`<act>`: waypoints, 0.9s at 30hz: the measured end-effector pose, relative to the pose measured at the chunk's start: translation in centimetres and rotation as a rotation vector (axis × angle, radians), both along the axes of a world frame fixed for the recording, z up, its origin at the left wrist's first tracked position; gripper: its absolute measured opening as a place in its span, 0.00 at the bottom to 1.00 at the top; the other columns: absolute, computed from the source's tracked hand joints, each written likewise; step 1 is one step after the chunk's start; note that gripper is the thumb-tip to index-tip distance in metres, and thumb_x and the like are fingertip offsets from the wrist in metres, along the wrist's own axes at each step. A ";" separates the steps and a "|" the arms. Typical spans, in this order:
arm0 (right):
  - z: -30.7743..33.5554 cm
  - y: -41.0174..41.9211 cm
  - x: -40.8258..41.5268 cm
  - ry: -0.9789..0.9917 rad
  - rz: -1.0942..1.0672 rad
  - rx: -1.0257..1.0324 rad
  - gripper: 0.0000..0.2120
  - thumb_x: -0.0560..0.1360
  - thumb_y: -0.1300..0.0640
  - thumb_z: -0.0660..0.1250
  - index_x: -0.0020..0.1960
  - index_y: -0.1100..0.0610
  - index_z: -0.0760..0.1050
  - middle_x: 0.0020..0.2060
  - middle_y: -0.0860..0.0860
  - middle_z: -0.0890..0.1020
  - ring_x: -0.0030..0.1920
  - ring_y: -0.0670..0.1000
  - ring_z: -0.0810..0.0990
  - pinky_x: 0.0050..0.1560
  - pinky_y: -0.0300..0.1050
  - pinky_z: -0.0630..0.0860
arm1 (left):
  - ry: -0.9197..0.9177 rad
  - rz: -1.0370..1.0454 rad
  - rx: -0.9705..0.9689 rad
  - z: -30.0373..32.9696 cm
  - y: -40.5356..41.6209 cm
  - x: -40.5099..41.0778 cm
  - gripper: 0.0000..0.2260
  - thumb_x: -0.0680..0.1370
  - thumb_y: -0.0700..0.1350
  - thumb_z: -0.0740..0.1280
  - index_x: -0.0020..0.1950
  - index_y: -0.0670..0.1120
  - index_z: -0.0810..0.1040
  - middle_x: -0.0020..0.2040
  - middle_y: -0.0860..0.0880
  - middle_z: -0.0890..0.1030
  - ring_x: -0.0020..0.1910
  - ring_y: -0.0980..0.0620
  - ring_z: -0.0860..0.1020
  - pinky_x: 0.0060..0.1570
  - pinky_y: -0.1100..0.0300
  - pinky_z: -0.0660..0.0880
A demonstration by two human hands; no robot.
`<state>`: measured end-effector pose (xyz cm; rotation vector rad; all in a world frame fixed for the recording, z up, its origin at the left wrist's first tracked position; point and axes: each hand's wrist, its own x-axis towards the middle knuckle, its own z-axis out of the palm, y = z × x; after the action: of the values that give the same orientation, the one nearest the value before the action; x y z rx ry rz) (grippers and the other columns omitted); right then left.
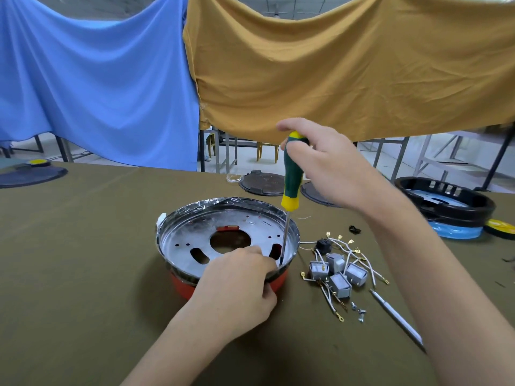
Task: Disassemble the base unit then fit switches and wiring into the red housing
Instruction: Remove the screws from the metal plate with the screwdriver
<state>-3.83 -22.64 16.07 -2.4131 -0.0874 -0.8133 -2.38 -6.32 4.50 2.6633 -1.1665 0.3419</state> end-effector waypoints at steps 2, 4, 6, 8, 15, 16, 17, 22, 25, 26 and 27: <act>0.1 -0.5 -0.2 0.019 0.057 0.022 0.13 0.80 0.54 0.58 0.61 0.45 0.75 0.40 0.42 0.75 0.29 0.42 0.69 0.30 0.36 0.70 | -0.003 -0.001 0.000 0.0 0.0 0.1 0.05 0.75 0.48 0.59 0.46 0.51 0.74 0.43 0.54 0.70 0.41 0.54 0.72 0.29 0.63 0.59; 0.0 -0.4 -0.1 -0.035 0.038 -0.002 0.06 0.80 0.51 0.61 0.54 0.47 0.76 0.37 0.44 0.75 0.28 0.43 0.68 0.30 0.35 0.67 | -0.002 -0.005 -0.005 0.0 0.0 0.1 0.05 0.75 0.48 0.59 0.47 0.51 0.74 0.44 0.54 0.70 0.42 0.54 0.72 0.29 0.63 0.59; -0.3 0.0 0.2 -0.111 -0.098 -0.094 0.07 0.79 0.47 0.64 0.49 0.50 0.75 0.36 0.47 0.75 0.32 0.45 0.69 0.34 0.40 0.66 | -0.006 -0.007 -0.007 -0.1 0.0 0.1 0.05 0.76 0.48 0.59 0.47 0.52 0.74 0.44 0.54 0.70 0.42 0.54 0.71 0.30 0.63 0.59; -0.6 0.5 0.5 -0.176 -0.270 -0.213 0.13 0.79 0.44 0.63 0.49 0.54 0.74 0.35 0.49 0.73 0.38 0.52 0.72 0.39 0.45 0.64 | -0.008 -0.009 -0.013 -0.2 0.0 0.1 0.05 0.76 0.48 0.59 0.48 0.52 0.74 0.44 0.54 0.70 0.41 0.54 0.71 0.30 0.63 0.59; -0.1 -0.2 0.0 0.050 0.046 0.089 0.13 0.79 0.53 0.58 0.63 0.46 0.73 0.42 0.46 0.76 0.33 0.42 0.71 0.31 0.34 0.66 | -0.004 -0.017 -0.025 -0.3 0.0 0.2 0.04 0.76 0.48 0.59 0.46 0.52 0.73 0.43 0.54 0.69 0.41 0.55 0.71 0.30 0.63 0.60; 0.0 -0.5 -0.2 0.072 0.079 0.101 0.14 0.79 0.54 0.59 0.62 0.45 0.74 0.44 0.47 0.78 0.34 0.44 0.71 0.32 0.36 0.67 | -0.005 -0.019 -0.026 -0.3 0.0 0.2 0.03 0.76 0.48 0.59 0.45 0.52 0.72 0.43 0.54 0.69 0.41 0.55 0.71 0.30 0.63 0.60; 0.1 -0.8 -0.4 0.075 0.109 0.105 0.13 0.79 0.55 0.60 0.60 0.44 0.75 0.45 0.46 0.78 0.34 0.45 0.71 0.33 0.39 0.68 | -0.007 -0.020 -0.029 -0.3 0.0 0.2 0.03 0.76 0.48 0.59 0.45 0.52 0.71 0.43 0.54 0.69 0.41 0.55 0.71 0.30 0.63 0.60; 0.0 -0.9 0.1 -0.036 -0.004 0.024 0.04 0.77 0.49 0.67 0.50 0.47 0.75 0.39 0.44 0.76 0.29 0.40 0.70 0.33 0.36 0.67 | -0.021 -0.020 -0.043 -0.5 -0.1 0.3 0.04 0.76 0.48 0.59 0.47 0.52 0.73 0.44 0.54 0.70 0.43 0.55 0.72 0.33 0.61 0.64; -0.6 -0.2 0.5 -0.151 -0.242 -0.085 0.14 0.75 0.44 0.68 0.47 0.54 0.70 0.34 0.48 0.75 0.31 0.47 0.70 0.30 0.44 0.65 | -0.022 -0.018 -0.042 -0.6 -0.1 0.3 0.06 0.76 0.48 0.59 0.49 0.53 0.75 0.44 0.54 0.70 0.43 0.55 0.72 0.33 0.61 0.64; -0.9 0.0 0.5 -0.174 -0.264 -0.098 0.16 0.76 0.44 0.67 0.47 0.56 0.68 0.33 0.51 0.75 0.32 0.51 0.70 0.30 0.46 0.65 | -0.022 -0.017 -0.041 -0.6 -0.1 0.3 0.06 0.76 0.48 0.59 0.49 0.53 0.75 0.44 0.54 0.70 0.43 0.55 0.72 0.33 0.62 0.63; -1.1 0.1 0.5 -0.170 -0.261 -0.106 0.17 0.77 0.44 0.65 0.48 0.58 0.67 0.34 0.53 0.75 0.33 0.53 0.70 0.32 0.47 0.67 | -0.020 -0.018 -0.040 -0.5 -0.1 0.3 0.06 0.76 0.48 0.59 0.49 0.52 0.74 0.44 0.54 0.70 0.43 0.55 0.71 0.32 0.62 0.62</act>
<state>-3.30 -22.50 14.99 -2.4827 0.1239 -1.1580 -2.12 -6.39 3.96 2.6190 -1.1758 0.3854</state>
